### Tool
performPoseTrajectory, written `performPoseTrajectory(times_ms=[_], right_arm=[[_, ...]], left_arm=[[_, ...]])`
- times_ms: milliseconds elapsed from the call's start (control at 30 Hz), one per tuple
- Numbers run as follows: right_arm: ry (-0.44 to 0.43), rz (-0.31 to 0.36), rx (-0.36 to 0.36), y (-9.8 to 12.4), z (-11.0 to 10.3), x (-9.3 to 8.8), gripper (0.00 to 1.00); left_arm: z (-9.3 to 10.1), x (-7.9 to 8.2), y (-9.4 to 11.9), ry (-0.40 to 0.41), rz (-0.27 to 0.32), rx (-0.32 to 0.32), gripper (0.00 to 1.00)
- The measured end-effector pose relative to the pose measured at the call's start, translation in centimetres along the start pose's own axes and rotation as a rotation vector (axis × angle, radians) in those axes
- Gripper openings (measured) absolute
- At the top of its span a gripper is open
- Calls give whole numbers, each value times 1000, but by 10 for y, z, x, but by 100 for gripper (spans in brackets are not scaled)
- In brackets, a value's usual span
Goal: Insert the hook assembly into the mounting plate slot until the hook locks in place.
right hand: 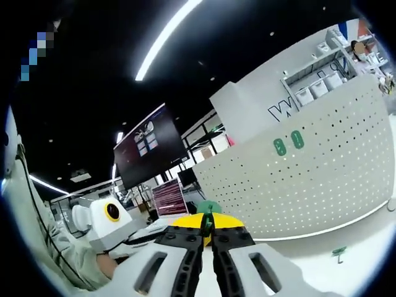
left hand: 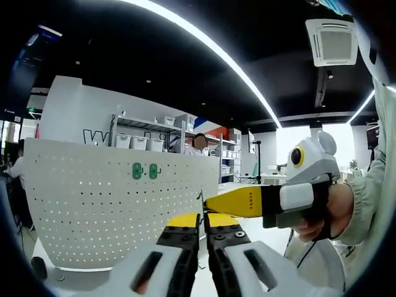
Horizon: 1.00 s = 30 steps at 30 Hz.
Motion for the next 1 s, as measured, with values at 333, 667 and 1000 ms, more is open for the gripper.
performPoseTrajectory(times_ms=[333, 667, 1000], right_arm=[[34, 0, -3, -2, -1, 2, 0], [48, 0, -6, -3, -2, 3, 0], [67, -14, 4, -2, -3, 2, 1]], left_arm=[[0, -1, 0, -19, -11, -4, 5], [0, 0, 1, -20, -5, -8, 5], [-1, -1, 3, 9, 0, -4, 3]])
Point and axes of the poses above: the point that each gripper's makers call its tool centre point, and the gripper's own axes: y roughly backward along the fingers, z roughly to its right, x roughly out of its top, the point moved 4 cm from there along y, roughly backward along the fingers, and after that the axes turned 13 degrees about -z, right-handed, at the moved point
